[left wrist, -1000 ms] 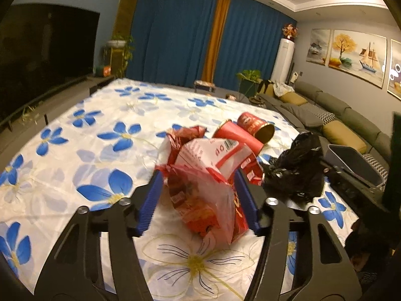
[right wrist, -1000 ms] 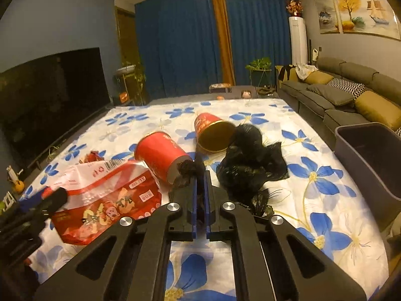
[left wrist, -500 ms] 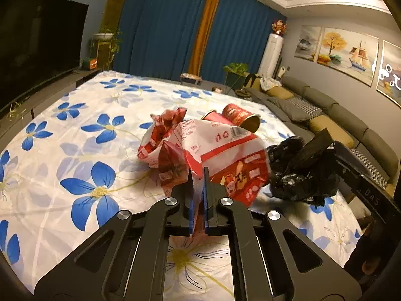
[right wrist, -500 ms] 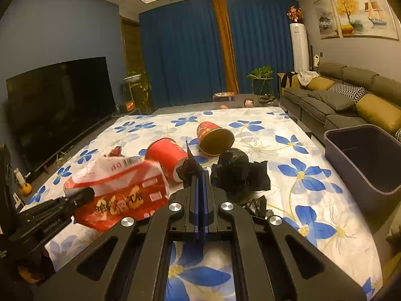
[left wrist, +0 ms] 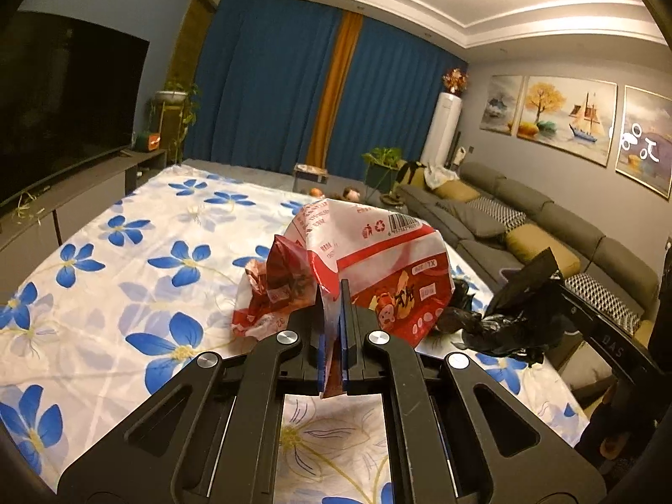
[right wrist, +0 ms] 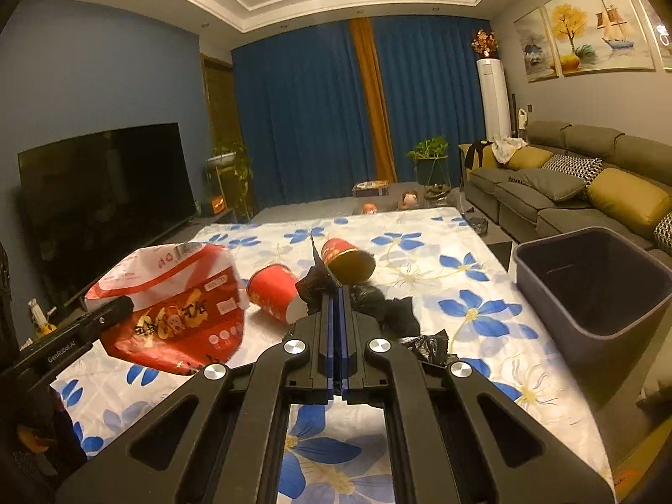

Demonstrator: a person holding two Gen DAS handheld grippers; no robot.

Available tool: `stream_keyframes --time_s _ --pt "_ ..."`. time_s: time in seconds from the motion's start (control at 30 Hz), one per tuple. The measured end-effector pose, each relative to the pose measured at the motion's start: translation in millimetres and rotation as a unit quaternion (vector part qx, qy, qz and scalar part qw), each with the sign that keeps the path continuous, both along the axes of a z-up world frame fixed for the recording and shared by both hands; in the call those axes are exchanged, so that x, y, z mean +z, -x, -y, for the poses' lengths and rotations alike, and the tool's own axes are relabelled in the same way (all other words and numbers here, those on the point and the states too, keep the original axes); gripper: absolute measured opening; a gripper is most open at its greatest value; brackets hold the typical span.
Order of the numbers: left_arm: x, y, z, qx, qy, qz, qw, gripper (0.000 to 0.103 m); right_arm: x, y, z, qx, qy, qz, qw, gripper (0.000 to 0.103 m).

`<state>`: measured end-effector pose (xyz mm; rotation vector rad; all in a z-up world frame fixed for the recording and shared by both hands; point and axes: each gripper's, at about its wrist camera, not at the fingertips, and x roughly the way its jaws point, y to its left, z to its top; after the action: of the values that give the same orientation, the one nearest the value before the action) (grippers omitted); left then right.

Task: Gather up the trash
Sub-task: 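Grasp the red snack bag with the left tool while the right tool grasps the black bag, then lift the red snack bag and black bag and carry them over the grey bin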

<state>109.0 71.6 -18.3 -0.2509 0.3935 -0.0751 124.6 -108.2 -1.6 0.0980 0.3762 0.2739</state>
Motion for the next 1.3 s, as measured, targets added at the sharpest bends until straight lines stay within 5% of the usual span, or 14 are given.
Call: stream_keyframes --time_s 0.73,1.3 --pt "84.7 16.2 -1.3 0.036 -0.020 0.096 0.9945 0.004 42.1 8.7 57.5 -0.037 -0.004 0.050 0.998 0.003" --pt "77.8 -18.3 49.8 -0.012 -0.031 0.083 0.9960 0.004 43.1 -3.0 96.3 -0.069 -0.007 0.049 0.996 0.003"
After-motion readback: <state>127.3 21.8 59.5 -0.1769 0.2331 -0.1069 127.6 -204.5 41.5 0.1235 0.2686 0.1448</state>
